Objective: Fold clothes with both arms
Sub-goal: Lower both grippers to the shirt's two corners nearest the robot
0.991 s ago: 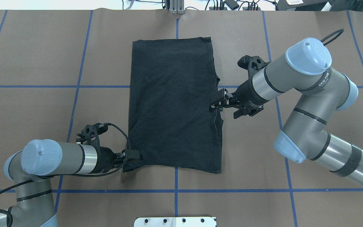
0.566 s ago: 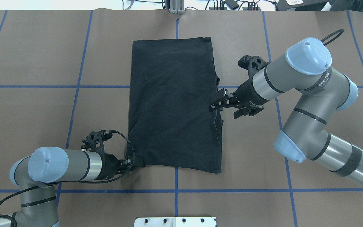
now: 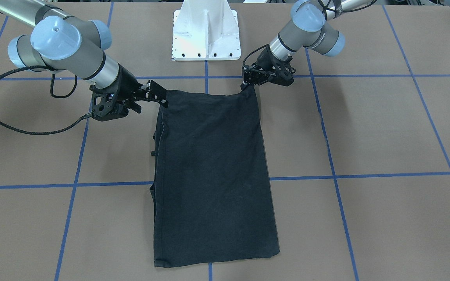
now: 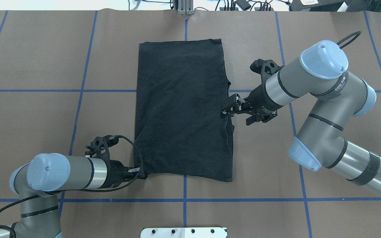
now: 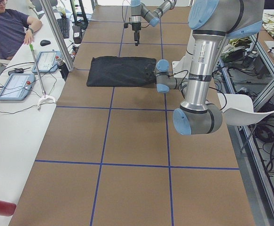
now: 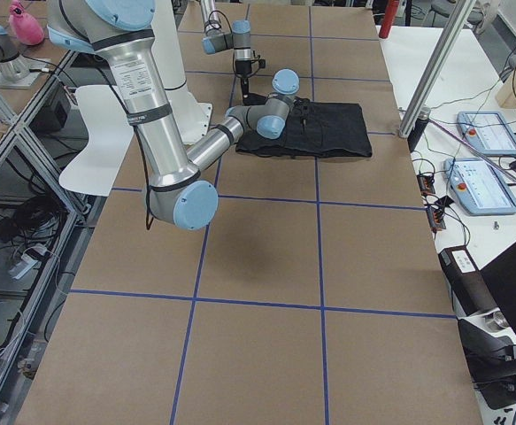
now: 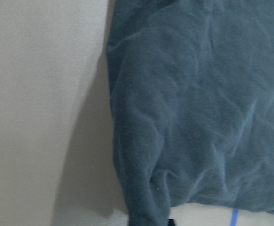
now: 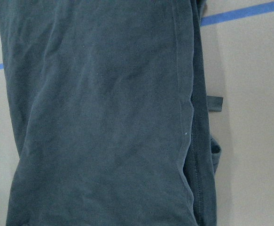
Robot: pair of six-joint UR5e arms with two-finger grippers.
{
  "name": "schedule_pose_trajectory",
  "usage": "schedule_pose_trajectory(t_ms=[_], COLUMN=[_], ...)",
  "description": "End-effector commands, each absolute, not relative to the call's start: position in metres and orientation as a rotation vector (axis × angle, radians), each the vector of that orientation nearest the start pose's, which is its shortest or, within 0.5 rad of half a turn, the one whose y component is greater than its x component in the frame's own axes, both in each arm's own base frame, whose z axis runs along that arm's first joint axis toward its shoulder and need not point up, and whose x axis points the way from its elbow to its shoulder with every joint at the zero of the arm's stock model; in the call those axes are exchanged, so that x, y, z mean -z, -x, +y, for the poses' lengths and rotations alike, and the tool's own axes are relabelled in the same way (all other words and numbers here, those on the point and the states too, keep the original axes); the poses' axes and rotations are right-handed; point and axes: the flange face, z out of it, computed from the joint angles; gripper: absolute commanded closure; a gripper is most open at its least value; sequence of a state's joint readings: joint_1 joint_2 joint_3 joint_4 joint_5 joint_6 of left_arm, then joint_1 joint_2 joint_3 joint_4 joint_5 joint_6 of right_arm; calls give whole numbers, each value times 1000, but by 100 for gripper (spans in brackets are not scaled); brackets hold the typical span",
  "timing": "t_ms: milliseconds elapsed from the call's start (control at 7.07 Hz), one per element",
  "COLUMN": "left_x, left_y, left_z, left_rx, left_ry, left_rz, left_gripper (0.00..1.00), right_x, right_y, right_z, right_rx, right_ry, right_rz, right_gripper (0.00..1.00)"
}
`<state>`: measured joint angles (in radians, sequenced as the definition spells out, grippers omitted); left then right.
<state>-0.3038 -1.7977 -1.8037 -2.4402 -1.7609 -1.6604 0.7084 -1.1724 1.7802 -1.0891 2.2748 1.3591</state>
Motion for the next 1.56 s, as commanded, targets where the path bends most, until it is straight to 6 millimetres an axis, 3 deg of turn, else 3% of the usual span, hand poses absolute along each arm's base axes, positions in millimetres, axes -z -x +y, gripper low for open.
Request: schedule_pose_trajectory(t_ms=[0,142,425,849,1415], left_x=[-311,-307,-304,-305,-307], left_y=[-489,-488,-489,-490,-492], left_z=[-279,-279,-280,-278,-278], left_rx=[203,206,206,205,206], left_ry=[10,10,10,14,14], left_rz=[1376,1368,1368,1366,1362], left_gripper=[100,100,100,100,100], right_x=[-295,-306,-304,-317,-333], right_y=[414,433,471,516,530], right_z=[-432,-410,-375,-327,-317], right_rx=[-49,-71,-144,-175,-197], right_ry=[134,190,238,257,266], right_rz=[-1183,-1160,-1127,-1067,-967], right_gripper=[0,0,0,0,0])
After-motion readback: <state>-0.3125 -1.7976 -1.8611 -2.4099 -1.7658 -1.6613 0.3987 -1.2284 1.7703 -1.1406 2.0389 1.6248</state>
